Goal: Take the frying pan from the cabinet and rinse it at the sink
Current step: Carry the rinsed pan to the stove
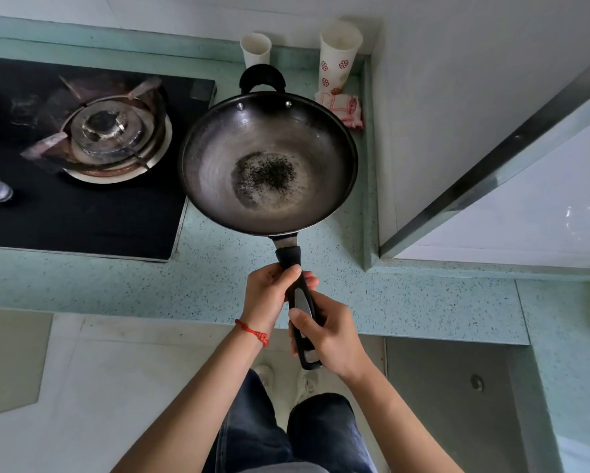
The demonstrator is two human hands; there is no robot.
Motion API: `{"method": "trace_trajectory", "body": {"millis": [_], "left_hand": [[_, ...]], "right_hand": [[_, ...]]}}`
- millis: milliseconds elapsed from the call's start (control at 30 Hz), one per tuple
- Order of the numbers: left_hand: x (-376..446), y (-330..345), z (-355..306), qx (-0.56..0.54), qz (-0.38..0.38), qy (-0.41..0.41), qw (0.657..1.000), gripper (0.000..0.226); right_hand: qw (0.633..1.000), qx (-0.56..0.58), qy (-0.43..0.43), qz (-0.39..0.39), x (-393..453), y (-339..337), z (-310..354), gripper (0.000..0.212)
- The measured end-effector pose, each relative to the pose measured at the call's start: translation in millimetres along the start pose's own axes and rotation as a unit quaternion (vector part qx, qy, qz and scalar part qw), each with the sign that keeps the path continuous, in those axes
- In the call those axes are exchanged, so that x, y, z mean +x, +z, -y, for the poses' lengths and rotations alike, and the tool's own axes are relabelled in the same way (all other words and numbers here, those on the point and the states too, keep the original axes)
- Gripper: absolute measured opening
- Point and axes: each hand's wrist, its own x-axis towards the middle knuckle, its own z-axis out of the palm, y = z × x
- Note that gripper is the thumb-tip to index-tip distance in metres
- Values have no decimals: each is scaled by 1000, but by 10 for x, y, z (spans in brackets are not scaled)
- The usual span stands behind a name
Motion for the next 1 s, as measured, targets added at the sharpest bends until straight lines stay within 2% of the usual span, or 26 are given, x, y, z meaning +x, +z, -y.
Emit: {"method": "trace_trajectory", "body": {"millis": [200, 533, 700, 1000], "left_hand": [[154, 90, 47, -11, -11, -12, 1000, 18], [287, 313, 109, 4, -21, -11, 1000, 17], [385, 482, 207, 70, -68, -8, 995, 22], [418, 758, 222, 55, -89, -14, 994, 22]], "right_hand": [[1000, -24, 14, 7, 158, -143, -99, 20], [998, 8, 40, 42, 227, -518, 16, 10], [997, 28, 71, 17, 237, -779, 62, 17], [998, -2, 65, -6, 266, -1054, 107, 15]]}}
